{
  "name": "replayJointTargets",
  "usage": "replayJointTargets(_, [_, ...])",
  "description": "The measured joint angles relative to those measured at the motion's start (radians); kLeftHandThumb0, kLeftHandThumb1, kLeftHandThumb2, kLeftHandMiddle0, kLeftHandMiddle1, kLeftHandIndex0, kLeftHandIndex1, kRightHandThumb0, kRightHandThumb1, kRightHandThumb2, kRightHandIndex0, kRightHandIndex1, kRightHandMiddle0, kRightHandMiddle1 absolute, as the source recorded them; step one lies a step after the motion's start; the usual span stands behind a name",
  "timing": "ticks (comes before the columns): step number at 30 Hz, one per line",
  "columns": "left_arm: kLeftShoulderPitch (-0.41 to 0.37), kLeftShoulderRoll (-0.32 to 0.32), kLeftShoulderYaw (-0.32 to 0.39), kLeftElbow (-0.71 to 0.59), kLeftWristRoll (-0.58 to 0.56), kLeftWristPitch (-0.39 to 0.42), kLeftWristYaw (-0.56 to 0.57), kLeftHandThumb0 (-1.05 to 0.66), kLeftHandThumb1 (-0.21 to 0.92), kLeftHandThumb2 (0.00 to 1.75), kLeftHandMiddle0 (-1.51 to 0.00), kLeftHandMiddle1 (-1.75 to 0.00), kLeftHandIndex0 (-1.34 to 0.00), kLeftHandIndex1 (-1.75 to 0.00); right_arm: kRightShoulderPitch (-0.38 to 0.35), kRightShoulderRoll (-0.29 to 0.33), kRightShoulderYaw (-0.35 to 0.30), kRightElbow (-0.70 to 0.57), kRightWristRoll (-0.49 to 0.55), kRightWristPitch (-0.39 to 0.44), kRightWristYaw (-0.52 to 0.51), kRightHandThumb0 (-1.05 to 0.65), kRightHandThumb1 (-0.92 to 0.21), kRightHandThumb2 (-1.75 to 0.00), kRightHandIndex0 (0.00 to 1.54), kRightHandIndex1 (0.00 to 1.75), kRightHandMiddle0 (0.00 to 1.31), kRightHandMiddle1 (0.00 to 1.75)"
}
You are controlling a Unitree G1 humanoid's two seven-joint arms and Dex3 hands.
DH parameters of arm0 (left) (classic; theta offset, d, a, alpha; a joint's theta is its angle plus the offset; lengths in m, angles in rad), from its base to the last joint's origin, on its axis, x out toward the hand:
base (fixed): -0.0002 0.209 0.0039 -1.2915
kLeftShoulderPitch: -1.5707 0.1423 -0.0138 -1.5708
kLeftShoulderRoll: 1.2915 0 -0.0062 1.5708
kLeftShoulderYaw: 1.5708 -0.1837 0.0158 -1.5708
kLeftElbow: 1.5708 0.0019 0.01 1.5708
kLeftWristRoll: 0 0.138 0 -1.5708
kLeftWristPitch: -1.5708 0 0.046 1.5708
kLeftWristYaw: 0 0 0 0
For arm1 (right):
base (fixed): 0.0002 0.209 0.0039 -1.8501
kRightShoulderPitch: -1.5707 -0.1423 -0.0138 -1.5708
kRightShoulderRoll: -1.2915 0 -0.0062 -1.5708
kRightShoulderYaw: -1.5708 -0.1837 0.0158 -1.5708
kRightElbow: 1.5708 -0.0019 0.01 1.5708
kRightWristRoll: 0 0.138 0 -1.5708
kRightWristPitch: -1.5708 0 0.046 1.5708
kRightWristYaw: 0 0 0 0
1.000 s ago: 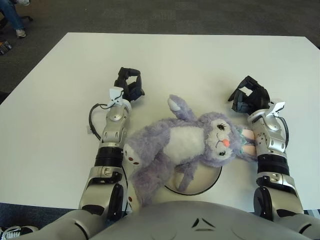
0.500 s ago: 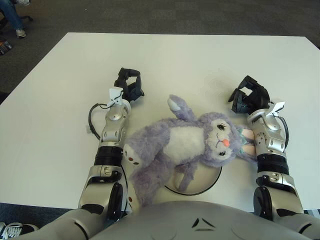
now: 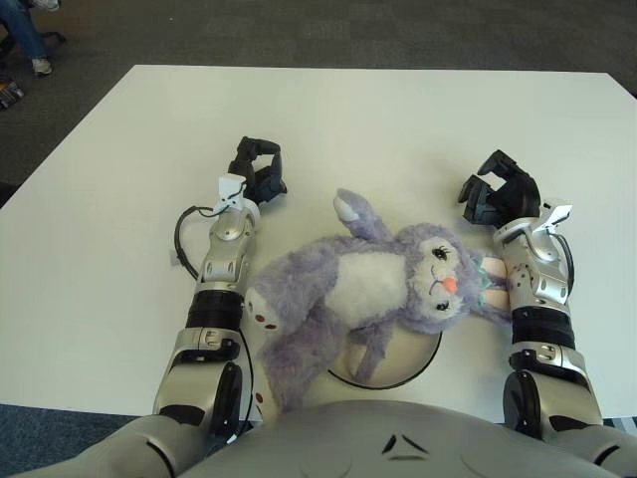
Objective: Put the doll into the plate.
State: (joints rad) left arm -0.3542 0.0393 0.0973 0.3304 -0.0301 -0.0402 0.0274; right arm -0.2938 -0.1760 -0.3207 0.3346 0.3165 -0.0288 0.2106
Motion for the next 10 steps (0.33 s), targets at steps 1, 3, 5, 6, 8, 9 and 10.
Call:
replayJointTargets(1, [-0.001, 0.001, -0.001, 0.002, 0.000, -0.004, -0.002, -0.37, 0.73, 0.79, -0.95, -1.75, -0.31, -1.75, 0.000, 0.000, 0.000, 0.000, 0.006, 0.002, 0.001, 0.00, 0.03, -1.70, 0.88, 1.72, 0.63, 1.75])
replayJointTargets(3, [-0.003, 0.002, -0.001, 0.008, 0.000, -0.010, -0.004, -0.37, 0.73, 0.78, -0.94, -1.75, -0.30, -1.75, 0.000, 0.000, 0.000, 0.000, 0.013, 0.006, 0.005, 0.00, 0.02, -1.70, 0.88, 1.72, 0.63, 1.75])
replayJointTargets(5, [-0.004, 0.002, -0.002, 0.012, 0.000, -0.014, -0.005, -0.37, 0.74, 0.78, -0.94, -1.75, -0.30, -1.75, 0.000, 0.000, -0.001, 0.000, 0.016, 0.012, 0.009, 0.00, 0.02, -1.70, 0.87, 1.72, 0.63, 1.75])
replayJointTargets(6, [-0.005, 0.002, -0.002, 0.014, 0.000, -0.017, -0.005, -0.37, 0.74, 0.78, -0.94, -1.75, -0.30, -1.75, 0.000, 0.000, -0.001, 0.000, 0.017, 0.014, 0.011, 0.00, 0.02, -1.70, 0.87, 1.72, 0.63, 1.75])
replayJointTargets(8, [-0.006, 0.003, -0.002, 0.019, 0.000, -0.021, -0.007, -0.37, 0.74, 0.77, -0.93, -1.75, -0.30, -1.75, 0.000, 0.000, -0.001, 0.000, 0.020, 0.018, 0.016, 0.00, 0.02, -1.70, 0.87, 1.72, 0.63, 1.75])
replayJointTargets(9, [-0.006, 0.003, -0.003, 0.021, 0.000, -0.023, -0.009, -0.37, 0.74, 0.77, -0.93, -1.75, -0.30, -1.75, 0.000, 0.000, -0.001, 0.000, 0.021, 0.018, 0.018, 0.00, 0.02, -1.70, 0.87, 1.72, 0.63, 1.75])
replayJointTargets(10, [-0.006, 0.003, -0.003, 0.023, 0.000, -0.024, -0.011, -0.37, 0.74, 0.77, -0.94, -1.75, -0.30, -1.75, 0.000, 0.000, -0.001, 0.000, 0.022, 0.019, 0.019, 0.00, 0.03, -1.71, 0.88, 1.72, 0.64, 1.75])
